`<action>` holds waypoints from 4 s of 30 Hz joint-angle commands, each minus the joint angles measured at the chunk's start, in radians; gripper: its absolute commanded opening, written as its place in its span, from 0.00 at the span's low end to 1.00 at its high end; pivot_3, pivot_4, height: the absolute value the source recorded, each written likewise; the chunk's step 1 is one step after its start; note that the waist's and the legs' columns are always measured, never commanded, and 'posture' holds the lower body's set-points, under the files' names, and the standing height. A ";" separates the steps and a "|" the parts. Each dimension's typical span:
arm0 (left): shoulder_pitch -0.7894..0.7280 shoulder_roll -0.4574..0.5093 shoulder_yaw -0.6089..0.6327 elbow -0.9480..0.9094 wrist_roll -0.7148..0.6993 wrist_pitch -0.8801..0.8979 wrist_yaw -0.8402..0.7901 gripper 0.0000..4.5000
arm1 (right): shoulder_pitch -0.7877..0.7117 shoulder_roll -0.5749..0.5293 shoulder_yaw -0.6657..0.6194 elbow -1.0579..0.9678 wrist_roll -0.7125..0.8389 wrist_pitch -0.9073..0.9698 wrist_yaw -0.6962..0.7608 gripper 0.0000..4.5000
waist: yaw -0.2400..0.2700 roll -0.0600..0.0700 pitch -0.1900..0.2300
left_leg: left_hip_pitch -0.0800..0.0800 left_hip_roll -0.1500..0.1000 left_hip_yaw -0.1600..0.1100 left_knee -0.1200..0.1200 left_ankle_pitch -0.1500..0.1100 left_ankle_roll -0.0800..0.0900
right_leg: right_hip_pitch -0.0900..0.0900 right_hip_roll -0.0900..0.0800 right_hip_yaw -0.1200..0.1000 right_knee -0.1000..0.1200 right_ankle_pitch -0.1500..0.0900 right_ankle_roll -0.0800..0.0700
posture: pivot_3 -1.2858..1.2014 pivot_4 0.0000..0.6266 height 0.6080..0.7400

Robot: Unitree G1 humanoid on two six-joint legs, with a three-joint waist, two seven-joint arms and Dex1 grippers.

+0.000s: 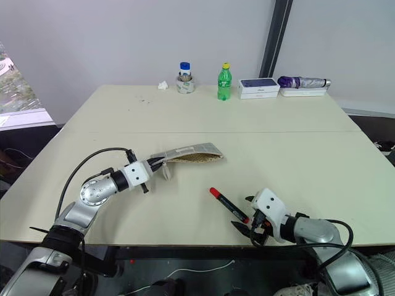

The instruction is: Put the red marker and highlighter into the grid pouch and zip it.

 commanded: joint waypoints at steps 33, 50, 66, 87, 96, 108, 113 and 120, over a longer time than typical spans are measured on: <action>-0.006 -0.037 -0.055 -0.051 0.034 -0.025 -0.007 0.00 | -0.551 0.084 0.246 0.308 -0.216 -0.214 -0.004 0.09 | -0.001 0.000 0.000 | 0.000 -0.001 0.000 0.000 0.000 0.000 | -0.001 0.000 0.000 0.000 0.000 0.000 | 0.52 0.24 1.00; 0.009 -0.020 -0.074 -0.092 0.045 -0.042 -0.051 0.00 | -0.759 0.165 0.391 0.580 -0.437 -0.567 -0.010 0.33 | -0.008 0.000 0.000 | -0.001 -0.001 0.000 0.000 0.000 0.000 | -0.002 0.000 0.000 0.000 0.000 0.000 | 0.52 0.24 1.00; 0.006 -0.048 -0.083 -0.048 0.080 -0.015 -0.019 0.00 | -0.543 0.084 0.097 0.121 0.058 -0.046 0.161 0.86 | 0.001 0.000 0.000 | 0.000 0.000 0.000 0.000 0.000 0.000 | 0.000 0.000 0.000 0.000 0.000 0.000 | 0.52 0.24 1.00; -0.075 -0.070 -0.126 -0.085 0.174 -0.005 0.004 0.00 | -0.539 0.522 0.158 0.327 0.111 0.275 -0.214 0.86 | -0.008 0.000 0.000 | -0.001 -0.001 -0.001 0.000 0.000 -0.001 | -0.002 0.001 0.000 0.001 0.000 0.000 | 0.52 0.24 1.00; -0.107 -0.063 -0.118 -0.081 0.173 0.010 0.011 0.00 | -0.602 0.609 0.144 0.459 0.124 0.217 -0.233 0.86 | -0.015 0.000 0.000 | -0.001 -0.001 0.000 -0.001 0.000 0.000 | -0.003 0.001 0.000 0.002 0.000 0.000 | 0.52 0.24 1.00; -0.097 -0.038 -0.105 -0.059 0.171 0.010 0.032 0.00 | -0.573 0.543 0.085 0.453 0.121 0.196 -0.223 0.01 | -0.023 0.000 0.000 | -0.001 -0.001 -0.001 -0.001 0.000 -0.001 | -0.003 0.001 0.000 0.002 0.000 0.000 | 0.52 0.24 1.00; -0.058 -0.020 -0.086 -0.056 0.137 0.017 0.018 0.00 | -0.537 0.353 0.023 0.471 0.110 0.173 -0.154 0.01 | -0.022 0.000 0.000 | -0.001 -0.001 0.000 -0.001 0.000 -0.001 | -0.003 0.001 0.000 0.002 0.000 0.000 | 0.52 0.24 1.00; 0.002 0.024 -0.045 -0.043 0.024 0.061 -0.057 0.00 | -0.490 0.137 -0.043 0.576 0.075 0.085 -0.079 0.01 | -0.024 0.000 0.000 | -0.001 -0.001 0.000 -0.002 0.000 0.000 | -0.003 0.001 0.000 0.001 0.000 0.000 | 0.52 0.24 1.00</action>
